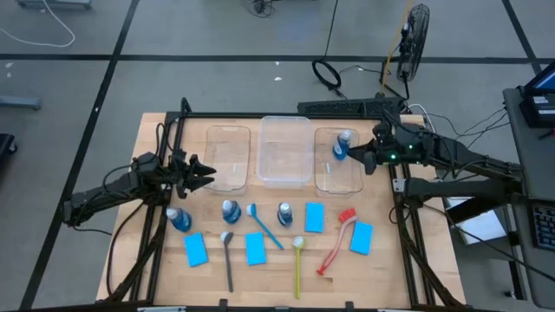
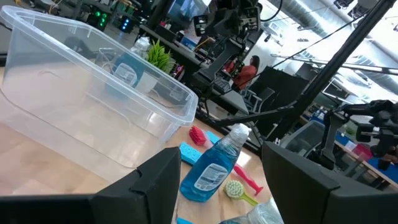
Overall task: Pick & Place Kitchen Sink Supplies
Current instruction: Put the blue dishwashing liquid into the right transparent bin
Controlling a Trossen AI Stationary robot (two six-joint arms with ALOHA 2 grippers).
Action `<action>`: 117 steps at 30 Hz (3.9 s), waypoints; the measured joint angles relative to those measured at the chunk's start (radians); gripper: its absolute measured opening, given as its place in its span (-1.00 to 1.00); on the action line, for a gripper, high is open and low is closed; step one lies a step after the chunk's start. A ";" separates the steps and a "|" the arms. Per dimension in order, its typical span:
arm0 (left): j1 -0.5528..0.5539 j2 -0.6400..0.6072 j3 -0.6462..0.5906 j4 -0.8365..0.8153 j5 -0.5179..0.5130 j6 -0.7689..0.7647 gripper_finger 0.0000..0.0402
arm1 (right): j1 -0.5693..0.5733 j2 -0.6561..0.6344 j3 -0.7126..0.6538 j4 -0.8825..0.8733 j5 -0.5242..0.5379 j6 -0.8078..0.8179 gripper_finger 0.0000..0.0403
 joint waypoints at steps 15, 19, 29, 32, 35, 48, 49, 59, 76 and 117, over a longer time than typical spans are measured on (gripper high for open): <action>0.000 0.000 0.000 0.000 0.000 -0.003 0.13 | 0.217 -0.011 0.000 0.001 0.083 -0.069 -0.93; 0.000 0.000 0.000 0.005 0.000 -0.004 0.13 | 0.247 -0.015 0.000 0.001 0.083 -0.094 -0.98; 0.000 0.000 0.000 0.102 0.000 0.024 0.13 | 0.262 -0.132 -0.157 0.109 0.081 -0.100 -1.00; 0.000 0.000 0.000 0.115 0.000 0.023 0.13 | 0.262 -0.211 -0.277 0.235 0.077 -0.065 -1.00; 0.000 0.000 0.000 0.115 0.000 0.006 0.13 | 0.262 -0.290 -0.389 0.366 0.075 -0.031 -1.00; 0.000 0.000 0.084 0.060 -0.074 -0.003 0.13 | 0.262 -0.491 -0.539 0.534 0.029 -0.065 -1.00; 0.000 0.000 0.110 0.023 -0.083 0.014 0.13 | 0.262 -0.500 -0.539 0.538 0.029 -0.077 -1.00; 0.000 0.080 0.401 -0.346 -0.154 0.116 0.13 | 0.262 -0.548 -0.539 0.568 0.029 -0.152 -1.00; -0.006 0.505 0.736 -0.707 -0.111 0.139 0.13 | 0.262 -0.548 -0.596 0.570 0.029 -0.107 -1.00; -0.387 0.648 1.034 -1.572 -0.006 -0.783 0.13 | 0.262 -0.548 -0.758 0.816 0.026 -0.069 -1.00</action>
